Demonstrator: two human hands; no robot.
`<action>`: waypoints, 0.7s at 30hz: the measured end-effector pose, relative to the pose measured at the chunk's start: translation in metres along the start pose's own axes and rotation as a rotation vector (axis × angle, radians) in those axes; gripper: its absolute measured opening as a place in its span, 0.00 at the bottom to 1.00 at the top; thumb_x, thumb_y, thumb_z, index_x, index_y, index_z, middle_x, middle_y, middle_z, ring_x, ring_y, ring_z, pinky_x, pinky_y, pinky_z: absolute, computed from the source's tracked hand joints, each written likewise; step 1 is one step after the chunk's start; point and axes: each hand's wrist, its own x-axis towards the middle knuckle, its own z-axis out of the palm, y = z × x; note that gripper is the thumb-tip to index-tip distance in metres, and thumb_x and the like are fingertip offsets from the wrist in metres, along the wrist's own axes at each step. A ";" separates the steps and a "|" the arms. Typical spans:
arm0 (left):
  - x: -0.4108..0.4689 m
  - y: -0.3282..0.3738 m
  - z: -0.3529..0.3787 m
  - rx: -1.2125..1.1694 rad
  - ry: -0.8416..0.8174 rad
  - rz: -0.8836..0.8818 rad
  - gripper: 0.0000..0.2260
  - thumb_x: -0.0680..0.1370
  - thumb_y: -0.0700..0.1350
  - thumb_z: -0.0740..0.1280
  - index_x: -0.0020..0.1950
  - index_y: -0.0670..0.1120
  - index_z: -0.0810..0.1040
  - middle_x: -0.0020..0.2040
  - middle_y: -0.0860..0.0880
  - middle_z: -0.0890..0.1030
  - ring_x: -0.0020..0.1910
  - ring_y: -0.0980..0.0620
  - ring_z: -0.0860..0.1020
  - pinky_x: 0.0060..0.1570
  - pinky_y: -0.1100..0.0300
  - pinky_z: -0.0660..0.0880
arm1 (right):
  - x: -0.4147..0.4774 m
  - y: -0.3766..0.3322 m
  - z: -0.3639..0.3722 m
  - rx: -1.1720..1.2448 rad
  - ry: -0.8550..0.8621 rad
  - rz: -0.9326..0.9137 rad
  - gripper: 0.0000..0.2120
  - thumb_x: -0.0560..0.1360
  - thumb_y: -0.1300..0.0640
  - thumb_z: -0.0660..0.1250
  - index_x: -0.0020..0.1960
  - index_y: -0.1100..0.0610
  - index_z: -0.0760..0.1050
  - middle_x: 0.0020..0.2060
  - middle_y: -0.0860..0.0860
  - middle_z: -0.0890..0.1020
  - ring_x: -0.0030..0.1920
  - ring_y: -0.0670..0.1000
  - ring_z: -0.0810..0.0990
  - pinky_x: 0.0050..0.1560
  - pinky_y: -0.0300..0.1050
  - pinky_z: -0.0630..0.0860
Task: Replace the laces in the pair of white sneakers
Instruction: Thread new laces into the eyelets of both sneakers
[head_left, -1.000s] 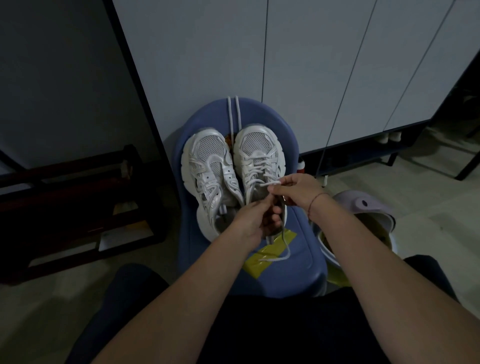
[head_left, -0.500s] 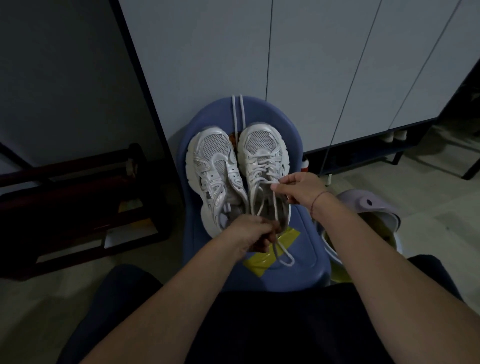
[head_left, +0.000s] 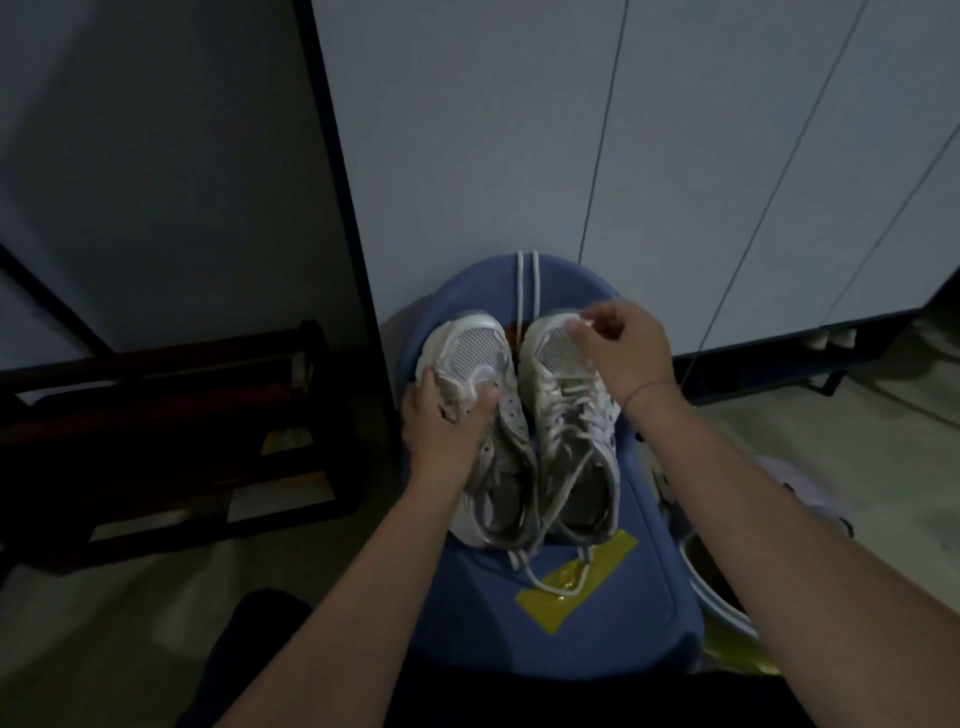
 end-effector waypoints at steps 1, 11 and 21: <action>0.001 0.001 0.001 0.036 -0.041 -0.004 0.41 0.73 0.62 0.69 0.80 0.56 0.52 0.80 0.49 0.52 0.78 0.45 0.54 0.75 0.44 0.58 | 0.016 -0.004 0.004 -0.065 0.015 -0.036 0.13 0.72 0.52 0.71 0.53 0.58 0.78 0.51 0.56 0.79 0.50 0.51 0.77 0.56 0.46 0.74; 0.007 -0.011 -0.004 0.139 -0.096 0.102 0.41 0.75 0.55 0.70 0.79 0.57 0.47 0.81 0.53 0.47 0.79 0.51 0.48 0.76 0.53 0.50 | 0.108 -0.017 0.055 -0.363 -0.132 -0.002 0.27 0.69 0.36 0.69 0.60 0.53 0.77 0.58 0.54 0.80 0.60 0.57 0.76 0.64 0.58 0.68; 0.008 -0.009 -0.007 0.085 -0.112 0.105 0.39 0.76 0.54 0.70 0.79 0.58 0.49 0.80 0.54 0.48 0.79 0.53 0.49 0.75 0.54 0.52 | 0.113 -0.017 0.057 -0.295 0.066 -0.122 0.11 0.74 0.49 0.69 0.49 0.55 0.83 0.52 0.54 0.82 0.55 0.56 0.77 0.60 0.53 0.71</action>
